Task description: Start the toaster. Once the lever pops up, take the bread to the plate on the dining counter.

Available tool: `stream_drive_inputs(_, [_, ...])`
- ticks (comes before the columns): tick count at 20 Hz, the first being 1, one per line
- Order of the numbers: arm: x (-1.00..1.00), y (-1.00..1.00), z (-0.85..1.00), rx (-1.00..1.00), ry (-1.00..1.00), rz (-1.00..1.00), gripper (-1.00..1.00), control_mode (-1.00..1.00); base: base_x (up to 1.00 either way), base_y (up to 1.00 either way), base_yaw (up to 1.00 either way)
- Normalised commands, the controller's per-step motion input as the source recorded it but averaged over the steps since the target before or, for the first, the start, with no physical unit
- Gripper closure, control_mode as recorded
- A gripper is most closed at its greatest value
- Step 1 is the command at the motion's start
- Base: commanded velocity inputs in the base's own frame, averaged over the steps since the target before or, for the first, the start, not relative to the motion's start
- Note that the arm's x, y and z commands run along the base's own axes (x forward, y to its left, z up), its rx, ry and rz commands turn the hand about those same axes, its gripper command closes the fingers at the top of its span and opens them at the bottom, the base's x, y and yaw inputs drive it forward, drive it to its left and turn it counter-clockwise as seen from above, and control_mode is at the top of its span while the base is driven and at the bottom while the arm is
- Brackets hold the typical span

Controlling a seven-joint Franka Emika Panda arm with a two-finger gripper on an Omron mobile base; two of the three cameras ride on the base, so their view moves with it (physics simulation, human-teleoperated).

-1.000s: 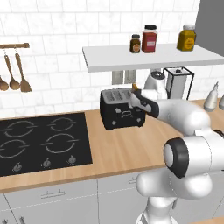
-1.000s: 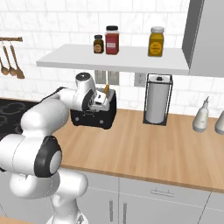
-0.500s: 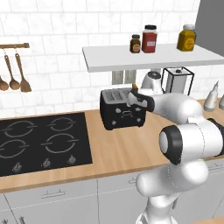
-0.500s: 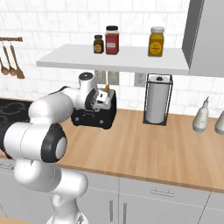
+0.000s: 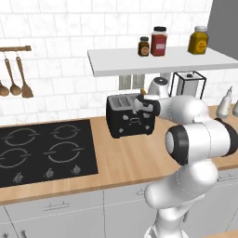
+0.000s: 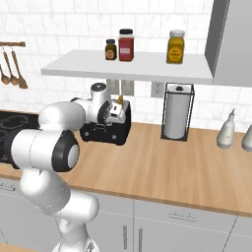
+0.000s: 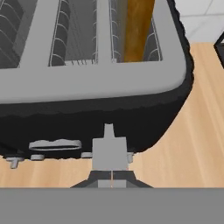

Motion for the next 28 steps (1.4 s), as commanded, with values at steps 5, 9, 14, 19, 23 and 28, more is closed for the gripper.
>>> stream_drive_inputs(5, [0.22, 0.01, -0.12, 0.0, 0.0, 0.01, 1.0, -1.0, 0.0, 0.0, 0.0])
stream_drive_inputs(9, [0.25, 0.0, -0.11, 0.0, 0.0, 0.0, 1.0, -1.0, 0.0, 0.0, 0.0])
stream_drive_inputs(14, [0.24, 0.0, -0.1, 0.0, 0.0, 0.0, 1.0, -1.0, 0.0, 0.0, 0.0])
stream_drive_inputs(19, [-0.03, 0.0, -0.29, 0.0, 0.0, 0.02, 1.0, -1.0, 0.0, 0.0, 0.0])
stream_drive_inputs(23, [-0.25, 0.0, -0.5, 0.0, 0.0, 0.0, 1.0, -1.0, 0.0, 0.0, 0.0])
stream_drive_inputs(28, [-0.18, 0.0, -0.58, 0.0, 0.0, 0.0, 1.0, -1.0, 0.0, 0.0, 0.0])
